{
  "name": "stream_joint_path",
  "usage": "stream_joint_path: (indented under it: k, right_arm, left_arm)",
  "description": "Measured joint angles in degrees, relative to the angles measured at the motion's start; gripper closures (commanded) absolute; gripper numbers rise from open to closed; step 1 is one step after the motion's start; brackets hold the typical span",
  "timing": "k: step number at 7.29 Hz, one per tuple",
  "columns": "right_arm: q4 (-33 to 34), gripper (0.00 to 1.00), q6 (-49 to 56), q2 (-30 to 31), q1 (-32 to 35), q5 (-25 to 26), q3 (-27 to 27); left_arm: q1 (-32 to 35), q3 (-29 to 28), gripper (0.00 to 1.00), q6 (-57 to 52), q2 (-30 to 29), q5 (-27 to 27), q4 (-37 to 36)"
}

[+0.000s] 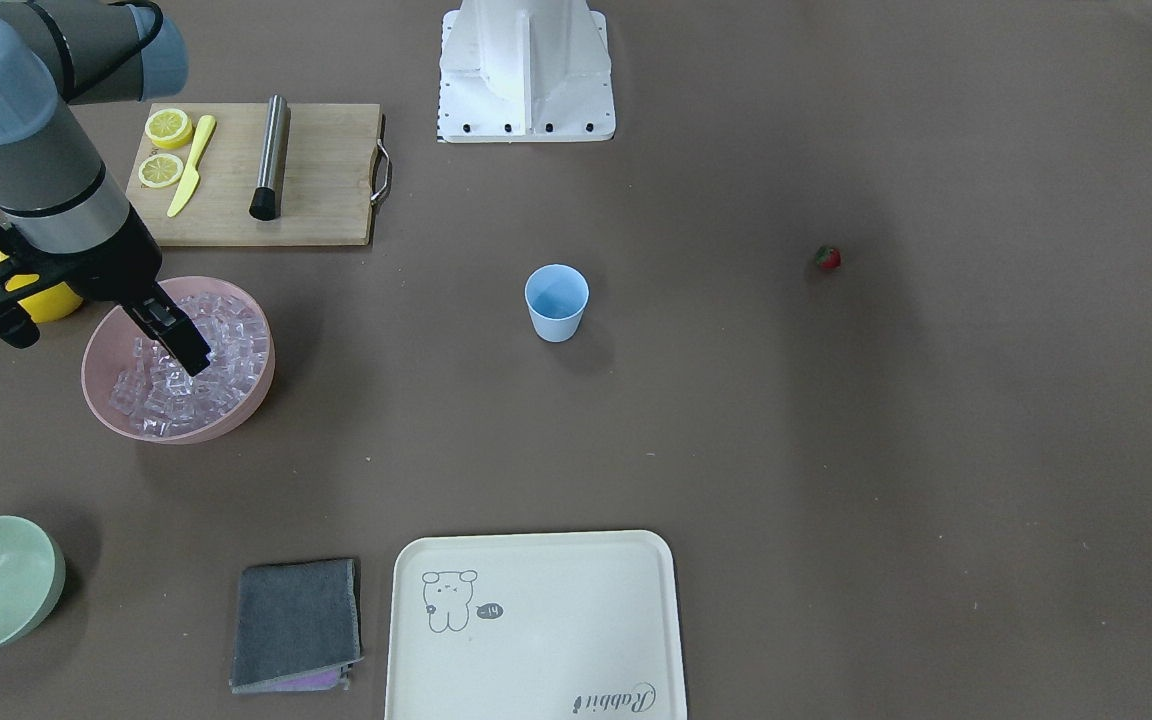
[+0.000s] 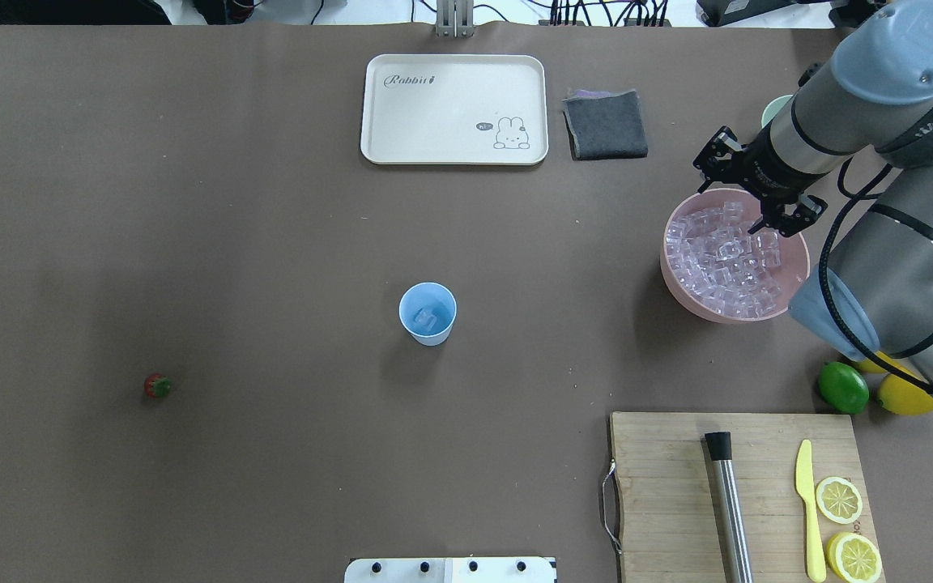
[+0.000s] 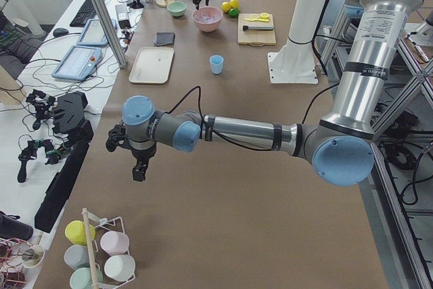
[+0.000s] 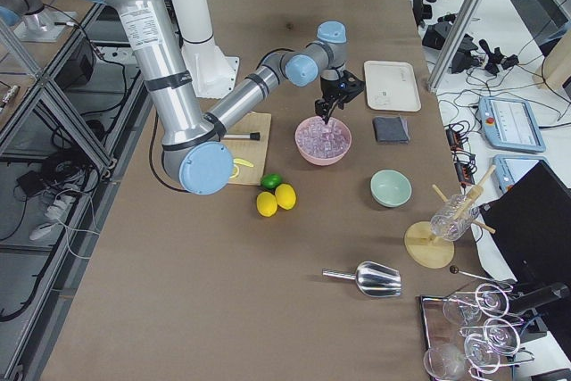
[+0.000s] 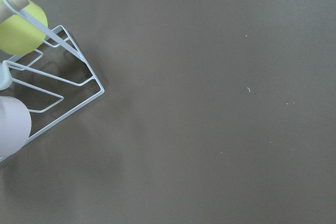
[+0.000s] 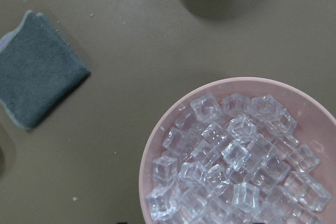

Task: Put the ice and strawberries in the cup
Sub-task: 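Move the right gripper back over the pink ice bowl, then lower the right gripper into the bowl and grasp another ice cube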

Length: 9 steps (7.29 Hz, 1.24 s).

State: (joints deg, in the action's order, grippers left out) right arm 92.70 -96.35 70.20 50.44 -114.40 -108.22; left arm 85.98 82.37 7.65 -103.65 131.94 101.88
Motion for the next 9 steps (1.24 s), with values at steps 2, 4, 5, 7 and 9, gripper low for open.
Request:
stream_joint_path:
  k: [2, 4, 5, 7, 9]
  right_arm:
    - [0.44, 0.16, -4.7, 0.09, -1.96, 2.31, 1.04]
    - [5.0, 0.16, -8.35, -0.92, -3.94, 3.73, 1.16]
    - [6.91, 0.16, -10.73, -1.75, -4.89, 4.13, 0.91]
    - [8.78, 0.23, -14.36, -2.72, -7.05, 4.5, 0.78]
    - [9.3, 0.32, -15.46, -2.98, -8.83, 5.98, 0.86]
  left_arm:
    - [-0.02, -0.14, 0.02, 0.0, -0.8, -0.01, 0.13]
    - [-0.07, -0.17, 0.02, 0.0, -1.39, -0.01, 0.15]
    - [-0.09, -0.09, 0.02, -0.02, -1.57, -0.01, 0.16]
    - [-0.1, -0.1, 0.02, -0.08, -2.03, -0.01, 0.1]
    - [-0.27, -0.23, 0.02, -0.09, -2.22, -0.01, 0.09]
